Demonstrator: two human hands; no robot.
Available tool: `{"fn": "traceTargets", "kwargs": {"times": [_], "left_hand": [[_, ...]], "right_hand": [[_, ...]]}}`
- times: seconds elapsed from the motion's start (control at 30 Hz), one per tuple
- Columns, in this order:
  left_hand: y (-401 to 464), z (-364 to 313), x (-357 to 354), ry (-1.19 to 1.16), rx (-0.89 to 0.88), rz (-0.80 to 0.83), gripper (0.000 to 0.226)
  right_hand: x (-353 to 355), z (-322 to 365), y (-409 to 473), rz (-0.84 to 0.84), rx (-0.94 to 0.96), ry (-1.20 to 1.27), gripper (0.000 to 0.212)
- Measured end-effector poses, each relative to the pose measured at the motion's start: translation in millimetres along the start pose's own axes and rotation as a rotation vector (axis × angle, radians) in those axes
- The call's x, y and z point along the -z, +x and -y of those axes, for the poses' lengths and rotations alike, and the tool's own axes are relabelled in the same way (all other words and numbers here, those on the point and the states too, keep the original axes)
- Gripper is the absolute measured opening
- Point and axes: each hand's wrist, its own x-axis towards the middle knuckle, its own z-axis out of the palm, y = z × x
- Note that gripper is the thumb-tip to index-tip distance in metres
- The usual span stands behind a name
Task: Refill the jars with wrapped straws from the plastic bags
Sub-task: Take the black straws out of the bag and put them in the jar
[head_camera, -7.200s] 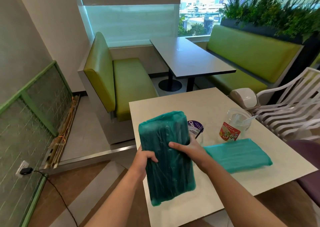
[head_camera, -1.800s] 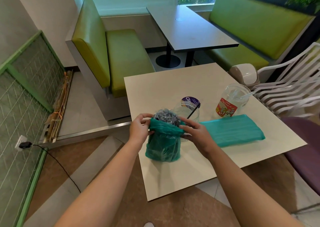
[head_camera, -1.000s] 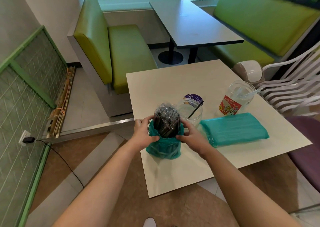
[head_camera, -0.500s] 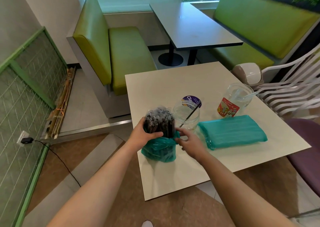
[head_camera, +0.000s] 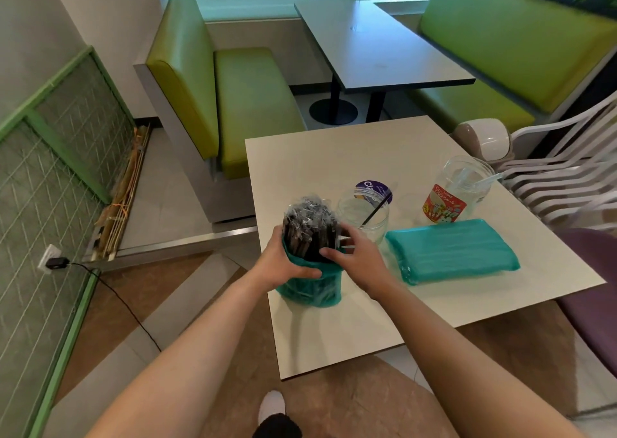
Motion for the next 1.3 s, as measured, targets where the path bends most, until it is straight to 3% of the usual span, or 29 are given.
{"fn": "traceTargets", "kwargs": {"times": [0.13, 0.47, 0.57, 0.73, 1.07, 1.3], "left_hand": [[7, -3, 1, -0.038, -0.026, -0.102, 0.102], [45, -7, 29, -0.093, -0.117, -0.130, 0.084], [52, -1, 30, -0.102, -0.093, -0.090, 0.083], [60, 1, 31, -0.097, -0.070, -0.013, 0.106], [75, -12, 37, -0.155, -0.088, -0.114, 0.078], [80, -9, 35, -0.191, -0.070, -0.150, 0.079]], "right_hand": [[-6, 3, 11, -0.070, -0.040, 0.031, 0.032], [-21, 17, 37, -0.244, -0.047, 0.047, 0.016], [-27, 18, 40, -0.228, -0.042, -0.021, 0.018], [-32, 16, 45, -0.269, -0.084, 0.023, 0.020], [-31, 23, 61, -0.244, -0.135, 0.159, 0.018], [-31, 24, 63, -0.229, -0.108, 0.008, 0.021]]}}
